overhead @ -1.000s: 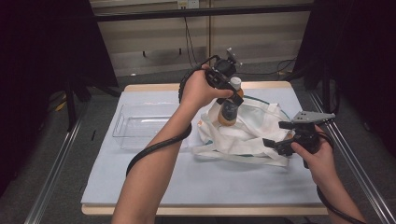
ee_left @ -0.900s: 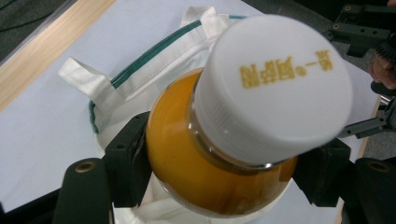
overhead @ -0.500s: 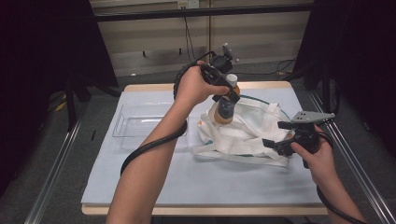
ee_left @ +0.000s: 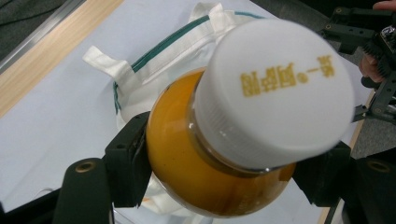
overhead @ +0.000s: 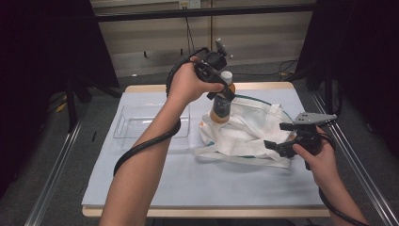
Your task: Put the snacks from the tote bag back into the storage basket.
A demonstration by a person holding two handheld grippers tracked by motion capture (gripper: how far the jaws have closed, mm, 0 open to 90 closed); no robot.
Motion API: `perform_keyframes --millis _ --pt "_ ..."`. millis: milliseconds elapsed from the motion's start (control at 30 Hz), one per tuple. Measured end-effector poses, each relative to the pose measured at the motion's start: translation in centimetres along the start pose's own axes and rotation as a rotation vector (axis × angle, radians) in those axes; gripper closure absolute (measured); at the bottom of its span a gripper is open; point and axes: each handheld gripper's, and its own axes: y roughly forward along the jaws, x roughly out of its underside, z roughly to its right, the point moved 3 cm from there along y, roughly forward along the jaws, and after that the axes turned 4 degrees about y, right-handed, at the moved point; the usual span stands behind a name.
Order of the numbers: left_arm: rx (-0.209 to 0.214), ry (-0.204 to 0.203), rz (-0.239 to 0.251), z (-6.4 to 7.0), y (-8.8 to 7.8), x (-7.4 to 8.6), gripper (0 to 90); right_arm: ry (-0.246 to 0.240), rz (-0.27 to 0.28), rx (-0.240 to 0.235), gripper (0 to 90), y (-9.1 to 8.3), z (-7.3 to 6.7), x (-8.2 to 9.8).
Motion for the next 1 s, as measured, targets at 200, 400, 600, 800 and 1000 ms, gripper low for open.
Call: perform_keyframes --millis 200,400,600,800,1000 --pt "-0.016 -0.014 -0.007 -0.5 -0.7 0.5 30.5 -0.002 -0.008 -0.002 2.2 0.2 0.0 0.1" --pt "-0.029 -0.022 -0.009 -1.1 -1.3 1.0 30.4 0.008 -0.008 -0.004 2.2 0.2 0.1 0.2" --pt "-0.043 -0.034 -0.019 -1.7 -1.4 1.6 30.5 0.005 -0.004 -0.004 2.2 0.2 0.1 0.1" --pt "-0.043 -0.049 -0.019 -2.1 -1.7 2.1 30.5 0.012 -0.008 -0.003 2.2 0.2 0.2 0.2" --pt "-0.06 -0.052 -0.031 -2.6 -2.0 2.5 30.4 0.011 -0.006 -0.002 2.2 0.3 0.2 0.2"
